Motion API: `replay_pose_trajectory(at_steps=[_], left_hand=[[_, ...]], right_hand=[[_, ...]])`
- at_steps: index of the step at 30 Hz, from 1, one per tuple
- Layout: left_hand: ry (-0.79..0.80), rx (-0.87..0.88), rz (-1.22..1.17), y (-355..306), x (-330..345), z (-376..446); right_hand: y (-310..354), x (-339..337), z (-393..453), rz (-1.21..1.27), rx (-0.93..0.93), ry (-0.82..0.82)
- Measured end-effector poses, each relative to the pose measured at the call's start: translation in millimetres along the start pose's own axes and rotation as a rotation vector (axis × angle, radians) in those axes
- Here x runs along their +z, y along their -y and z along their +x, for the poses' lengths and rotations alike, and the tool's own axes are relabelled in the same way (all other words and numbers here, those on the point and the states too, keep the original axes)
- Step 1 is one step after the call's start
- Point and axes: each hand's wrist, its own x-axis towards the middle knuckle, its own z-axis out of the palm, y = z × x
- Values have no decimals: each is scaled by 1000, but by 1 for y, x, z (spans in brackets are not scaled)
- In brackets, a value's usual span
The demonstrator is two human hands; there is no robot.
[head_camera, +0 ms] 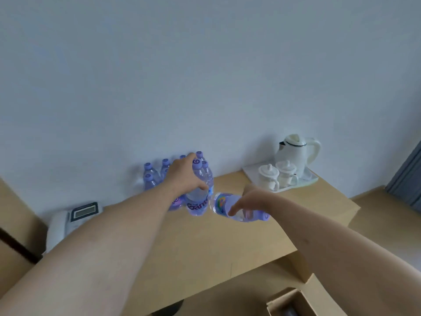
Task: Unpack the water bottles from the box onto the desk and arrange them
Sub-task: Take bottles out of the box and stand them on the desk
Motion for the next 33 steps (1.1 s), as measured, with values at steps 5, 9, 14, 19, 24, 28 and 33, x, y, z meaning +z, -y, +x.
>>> replay_pose_trajectory(at_steps=[5,9,14,19,24,28,33], left_hand=[[-23,-90,78,67,-30,-12],[-29,-184,62,107,-43,-16],[-34,-269,49,146,-34,-17],[-72,-317,-8,177,-6,-9],[-113,-338,-81,197,21,-1],[-132,-356,-96,201,28,9],[-92,-389,-120,195,27,15]], right_hand=[[67,40,24,-259,-97,55],[104,61,47,-470,-194,122],[134,80,79,-645,-275,218],[150,98,116,-727,-388,160],[161,114,147,-720,-444,96],[173,120,160,-648,-444,39],[184,125,167,-542,-465,-32]])
